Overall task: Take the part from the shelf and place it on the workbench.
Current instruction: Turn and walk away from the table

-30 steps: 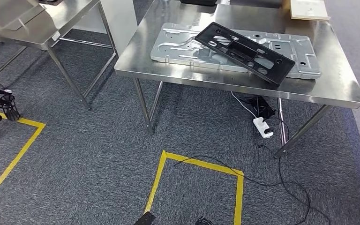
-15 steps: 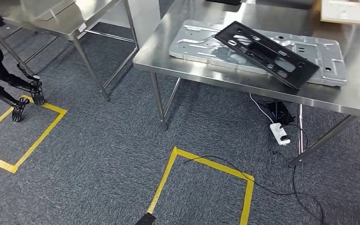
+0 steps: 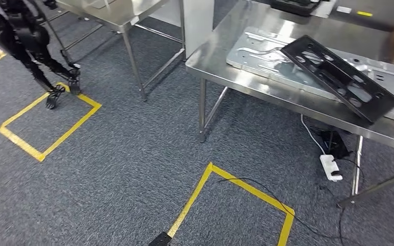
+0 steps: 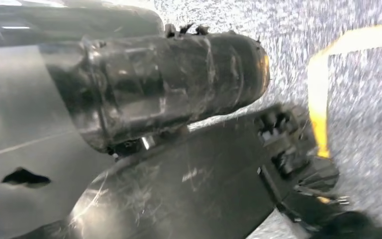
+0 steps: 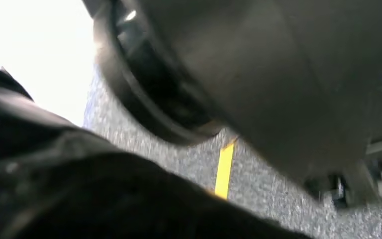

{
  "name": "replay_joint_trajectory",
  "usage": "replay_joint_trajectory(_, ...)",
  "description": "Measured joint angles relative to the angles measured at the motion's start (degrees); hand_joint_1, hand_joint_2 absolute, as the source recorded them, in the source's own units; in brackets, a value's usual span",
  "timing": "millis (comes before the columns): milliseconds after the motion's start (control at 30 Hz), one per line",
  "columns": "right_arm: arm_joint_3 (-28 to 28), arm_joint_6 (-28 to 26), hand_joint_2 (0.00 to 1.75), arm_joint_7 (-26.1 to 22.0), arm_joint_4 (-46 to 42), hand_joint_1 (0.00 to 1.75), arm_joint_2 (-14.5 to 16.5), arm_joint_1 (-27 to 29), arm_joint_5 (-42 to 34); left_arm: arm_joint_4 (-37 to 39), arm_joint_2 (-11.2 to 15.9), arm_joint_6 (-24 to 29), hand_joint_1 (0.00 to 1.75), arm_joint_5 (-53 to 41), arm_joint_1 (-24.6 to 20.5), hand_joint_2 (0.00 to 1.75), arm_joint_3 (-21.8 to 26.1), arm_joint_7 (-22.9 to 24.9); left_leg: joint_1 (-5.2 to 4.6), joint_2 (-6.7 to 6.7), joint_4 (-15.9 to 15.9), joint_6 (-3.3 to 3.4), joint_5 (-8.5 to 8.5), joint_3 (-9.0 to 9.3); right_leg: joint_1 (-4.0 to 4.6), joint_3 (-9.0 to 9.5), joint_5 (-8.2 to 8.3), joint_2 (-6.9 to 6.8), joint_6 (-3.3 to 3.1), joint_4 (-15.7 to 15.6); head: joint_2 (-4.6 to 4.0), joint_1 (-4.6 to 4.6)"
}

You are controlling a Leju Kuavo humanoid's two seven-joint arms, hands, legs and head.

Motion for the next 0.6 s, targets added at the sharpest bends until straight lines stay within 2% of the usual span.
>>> replay_joint_trajectory(33, 0.26, 0.22, 0.00, 0.33, 0.07, 0.00, -0.09, -0.10, 0.21, 0.00, -0.01, 0.46, 0.00, 0.25, -0.07, 0.00, 0.00, -0.36, -0.05, -0.70, 0.49, -0.27, -0.20, -0.26, -0.16, 1.43, 1.19, 1.21, -0.02, -3.44, 0.00, -0.01)
replay_joint_trajectory(67, 0.53, 0.37, 0.00, 0.80, 0.14, 0.00, -0.17, -0.19, 0.45, 0.00, -0.02, 0.82, 0.00, 0.54, -0.13, 0.00, 0.00, -0.75, -0.01, -1.31, 0.83, -0.59, -0.32, -0.58, -0.23, 2.31, 1.71, 2.18, -0.04, -5.67, 0.00, 0.00)
replay_joint_trajectory(100, 0.76, 0.46, 0.00, 1.36, 0.21, 0.00, -0.20, -0.24, 0.65, 0.00, -0.02, 1.05, 0.00, 0.86, -0.13, 0.00, 0.00, -1.11, 0.02, -1.88, 1.01, -0.93, -0.36, -0.96, -0.22, 2.60, 1.57, 2.76, -0.12, -6.51, 0.00, 0.03)
replay_joint_trajectory(167, 1.13, 0.67, 0.00, 2.32, 0.29, 0.00, -0.19, -0.28, 0.90, 0.00, 0.01, 1.29, 0.00, 1.40, 0.08, 0.00, 0.00, -1.55, 0.23, -2.90, 0.91, -1.59, -0.19, -1.55, -0.17, 2.82, 1.73, 1.72, -0.56, -6.81, 0.00, 0.08)
replay_joint_trajectory(200, 1.34, 0.87, 0.00, 2.66, 0.33, 0.00, -0.20, -0.34, 1.02, 0.00, 0.01, 1.36, 0.00, 1.66, 0.28, 0.00, 0.01, -1.64, 0.18, -2.34, 1.20, -1.91, -0.42, -1.79, -0.25, 3.03, 1.86, 1.11, -0.90, -7.03, 0.00, 0.02)
replay_joint_trajectory(233, 1.57, 1.12, 0.00, 2.83, 0.36, 0.00, -0.21, -0.41, 1.22, 0.00, 0.01, 1.43, 0.00, 1.86, 0.46, 0.00, 0.01, -1.66, 0.17, -1.06, 2.35, -2.24, -1.20, -2.38, -0.38, 3.20, 2.00, 0.43, -1.23, -7.28, 0.00, -0.20)
replay_joint_trajectory(300, 2.04, 1.59, 0.00, 2.92, 0.39, 0.00, -0.23, -0.46, 1.77, 0.00, -0.04, 1.59, 0.00, 2.33, 0.58, 0.00, 0.03, -1.63, 0.21, 2.46, 7.71, -2.92, -4.39, -4.89, -0.44, 3.36, 2.07, -1.05, -1.64, -7.60, 0.00, -0.59)
replay_joint_trajectory(367, 2.40, 2.02, 0.00, 2.86, 0.44, 0.00, -0.23, -0.35, 2.33, 0.00, -0.06, 1.78, 0.00, 2.70, 0.57, 0.00, 0.04, -1.58, 0.54, 3.93, 14.49, -3.45, -7.49, -8.27, -0.36, 3.35, 1.94, -2.74, -1.77, -7.61, 0.00, -0.72)
replay_joint_trajectory(400, 2.60, 2.25, 0.00, 2.85, 0.48, 0.00, -0.23, -0.32, 2.60, 0.00, -0.06, 1.94, 0.00, 2.89, 0.65, 0.00, 0.05, -1.55, 0.69, 4.18, 16.35, -3.64, -7.87, -9.21, -0.36, 3.35, 1.86, -3.61, -1.77, -7.61, 0.00, -0.73)
replay_joint_trajectory(433, 2.81, 2.41, 0.00, 2.82, 0.51, 0.00, -0.22, -0.32, 2.85, 0.00, -0.06, 2.13, 0.00, 3.09, 0.76, 0.00, 0.07, -1.54, 0.81, 4.35, 16.31, -3.76, -7.24, -9.16, -0.38, 3.40, 1.78, -4.39, -1.72, -7.60, 0.00, -0.73)
replay_joint_trajectory(467, 3.08, 2.61, 0.00, 2.77, 0.53, 0.00, -0.19, -0.37, 3.14, 0.00, -0.06, 2.38, 0.00, 3.35, 0.89, 0.00, 0.09, -1.52, 0.91, 4.66, 14.00, -3.81, -5.60, -7.90, -0.42, 3.52, 1.67, -5.19, -1.60, -7.60, 0.00, -0.73)
replay_joint_trajectory(500, 3.33, 2.80, 0.00, 2.72, 0.53, 0.00, -0.16, -0.46, 3.36, 0.00, -0.05, 2.69, 0.00, 3.60, 1.01, 0.00, 0.15, -1.52, 0.95, 5.39, 9.63, -3.76, -3.41, -5.54, -0.45, 3.73, 1.54, -5.80, -1.42, -7.60, 0.00, -0.74)
replay_joint_trajectory(533, 3.53, 3.03, 0.00, 2.67, 0.53, 0.00, -0.14, -0.55, 3.58, 0.00, -0.05, 3.03, 0.00, 3.85, 1.10, 0.00, 0.20, -1.52, 0.82, 6.45, 5.62, -3.57, -1.90, -3.37, -0.42, 3.99, 1.43, -6.35, -1.18, -7.72, 0.00, -0.73)
replay_joint_trajectory(567, 3.68, 3.28, 0.00, 2.61, 0.53, 0.00, -0.14, -0.62, 3.78, 0.00, -0.06, 3.38, 0.00, 4.12, 1.18, 0.00, 0.25, -1.54, 0.65, 7.42, 2.16, -3.34, -0.74, -1.61, -0.35, 4.27, 1.32, -6.87, -0.90, -7.82, 0.00, -0.71)
replay_joint_trajectory(600, 3.79, 3.54, 0.00, 2.52, 0.54, 0.00, -0.14, -0.66, 3.93, 0.00, -0.09, 3.77, 0.00, 4.41, 1.27, 0.00, 0.31, -1.57, 0.45, 8.07, 0.43, -3.03, -0.38, -0.76, -0.27, 4.50, 1.30, -7.29, -0.57, -8.00, 0.00, -0.71)
